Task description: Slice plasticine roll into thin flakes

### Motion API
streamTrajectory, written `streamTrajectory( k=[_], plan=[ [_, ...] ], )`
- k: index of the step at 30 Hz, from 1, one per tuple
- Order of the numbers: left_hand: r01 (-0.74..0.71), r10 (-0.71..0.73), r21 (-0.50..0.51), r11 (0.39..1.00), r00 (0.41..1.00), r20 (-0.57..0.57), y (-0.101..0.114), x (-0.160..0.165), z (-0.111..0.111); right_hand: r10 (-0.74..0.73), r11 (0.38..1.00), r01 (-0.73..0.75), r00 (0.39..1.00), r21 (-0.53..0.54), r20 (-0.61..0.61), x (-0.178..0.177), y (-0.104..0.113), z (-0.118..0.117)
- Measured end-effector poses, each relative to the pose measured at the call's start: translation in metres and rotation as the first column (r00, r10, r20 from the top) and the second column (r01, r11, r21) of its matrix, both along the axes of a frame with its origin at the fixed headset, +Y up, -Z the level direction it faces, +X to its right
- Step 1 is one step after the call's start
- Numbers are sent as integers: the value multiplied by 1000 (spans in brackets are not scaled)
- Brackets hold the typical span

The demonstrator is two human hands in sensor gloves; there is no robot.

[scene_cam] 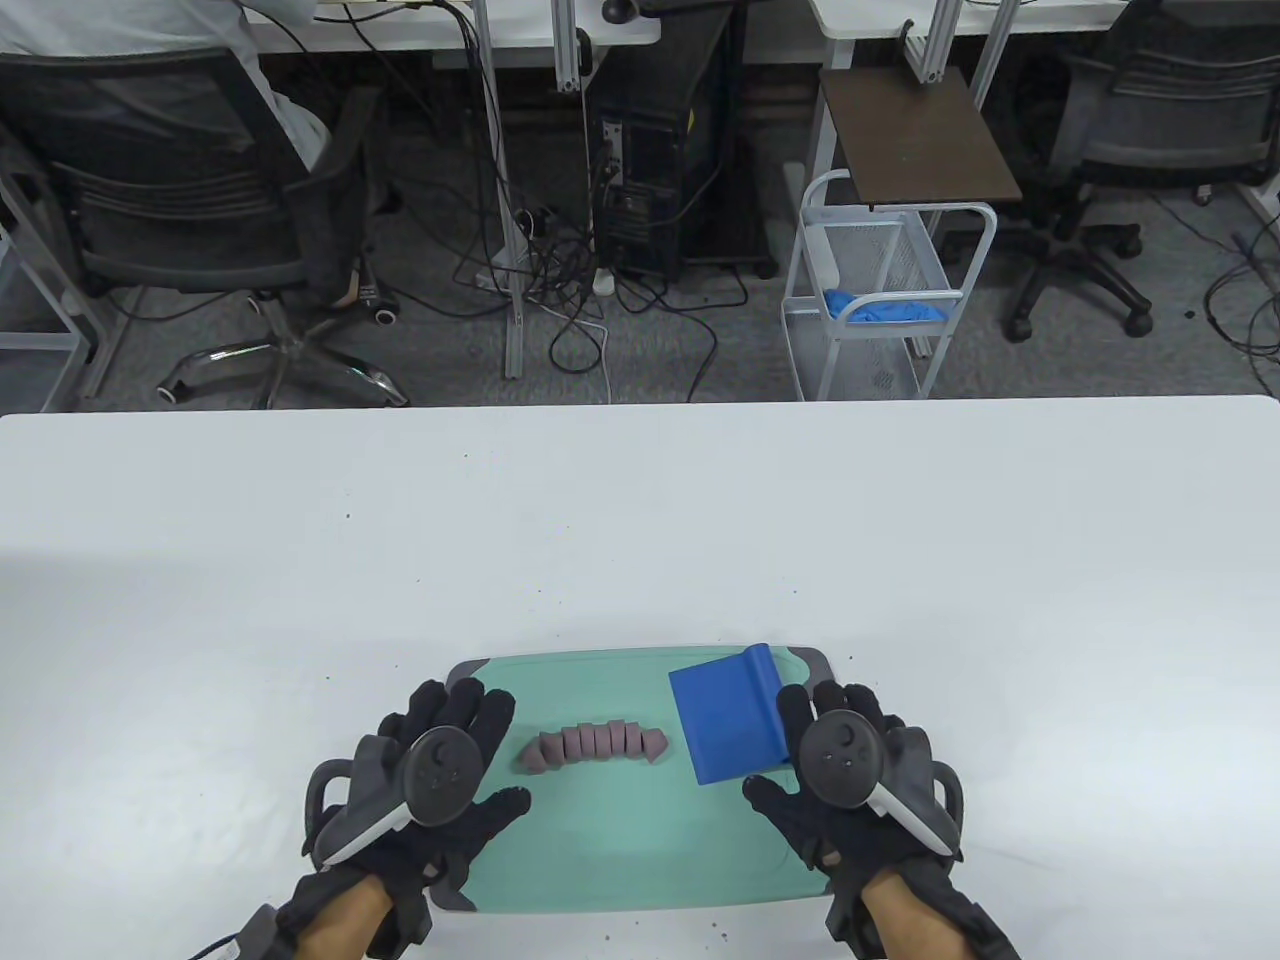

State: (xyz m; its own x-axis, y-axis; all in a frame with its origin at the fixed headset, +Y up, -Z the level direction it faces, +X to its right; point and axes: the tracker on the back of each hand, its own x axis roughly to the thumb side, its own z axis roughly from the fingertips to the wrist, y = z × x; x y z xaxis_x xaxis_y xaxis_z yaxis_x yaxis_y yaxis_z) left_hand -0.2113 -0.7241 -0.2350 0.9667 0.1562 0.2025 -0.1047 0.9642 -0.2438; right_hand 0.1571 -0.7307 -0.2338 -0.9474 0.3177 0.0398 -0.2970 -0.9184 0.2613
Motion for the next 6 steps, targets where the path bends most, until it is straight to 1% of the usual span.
streamTrajectory(
  k=[6],
  plan=[
    [15,-15,-16,1000,1000,0,-2,1,-1,1,1000,-1,1000,-15,-1,-2,-1,-1]
  ],
)
